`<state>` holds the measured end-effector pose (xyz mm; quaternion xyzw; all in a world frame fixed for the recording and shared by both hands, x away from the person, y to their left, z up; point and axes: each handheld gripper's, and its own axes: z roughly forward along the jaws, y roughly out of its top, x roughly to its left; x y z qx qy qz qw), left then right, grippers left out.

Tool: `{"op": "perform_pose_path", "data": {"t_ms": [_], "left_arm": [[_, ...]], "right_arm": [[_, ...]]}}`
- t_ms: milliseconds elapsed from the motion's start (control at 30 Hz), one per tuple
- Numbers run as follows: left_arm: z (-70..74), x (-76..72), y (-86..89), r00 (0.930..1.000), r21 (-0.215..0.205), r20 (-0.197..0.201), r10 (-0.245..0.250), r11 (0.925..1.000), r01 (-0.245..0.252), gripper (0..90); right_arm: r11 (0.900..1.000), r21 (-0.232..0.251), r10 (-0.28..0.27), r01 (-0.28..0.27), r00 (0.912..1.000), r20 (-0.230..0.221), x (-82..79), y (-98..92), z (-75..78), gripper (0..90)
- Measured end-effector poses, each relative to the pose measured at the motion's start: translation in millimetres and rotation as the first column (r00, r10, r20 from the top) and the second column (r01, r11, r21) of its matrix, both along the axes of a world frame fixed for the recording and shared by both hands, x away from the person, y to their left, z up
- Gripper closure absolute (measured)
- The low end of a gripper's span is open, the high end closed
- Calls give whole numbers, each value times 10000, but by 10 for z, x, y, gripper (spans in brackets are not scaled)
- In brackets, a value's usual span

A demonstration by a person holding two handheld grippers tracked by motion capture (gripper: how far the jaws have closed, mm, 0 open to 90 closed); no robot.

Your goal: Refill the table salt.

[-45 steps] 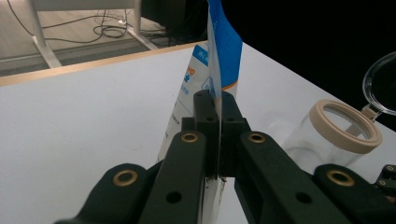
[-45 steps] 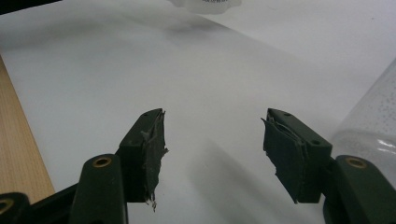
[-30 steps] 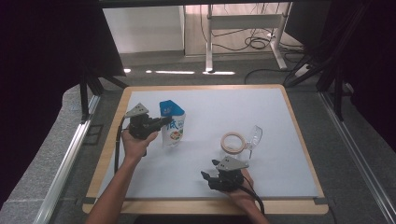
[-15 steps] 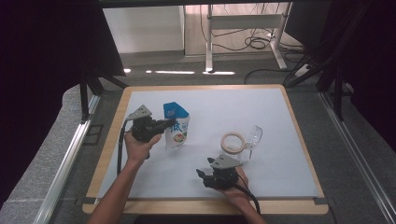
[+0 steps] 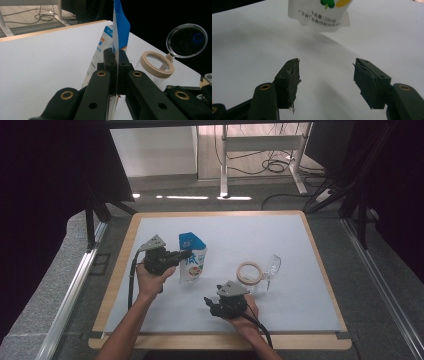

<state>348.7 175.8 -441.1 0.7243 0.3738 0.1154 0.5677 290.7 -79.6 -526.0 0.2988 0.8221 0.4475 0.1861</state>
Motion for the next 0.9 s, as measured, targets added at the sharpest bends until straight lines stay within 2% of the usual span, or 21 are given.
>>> {"op": "perform_pose_path", "data": {"t_ms": [100, 333, 667, 900], "left_arm": [[12, -21, -26, 9999, -47, 42, -131, 9999, 132, 900], [71, -83, -82, 9991, -72, 121, -397, 9992, 398, 900], [141, -139, -100, 9983, -131, 139, -560, 9983, 562, 900], [169, -159, -125, 9972, -161, 194, -723, 9972, 726, 900]], "right_arm": [[10000, -18, -9, 9, 10000, -4, 34, 80, 21, 377], [9981, -575, -221, 233, 9995, 214, 119, 215, -8, 351], [9949, -750, -650, 670, 9975, 284, 203, 259, -79, 334], [9907, -1100, -714, 796, 9944, 774, 205, 362, -80, 315]]}}
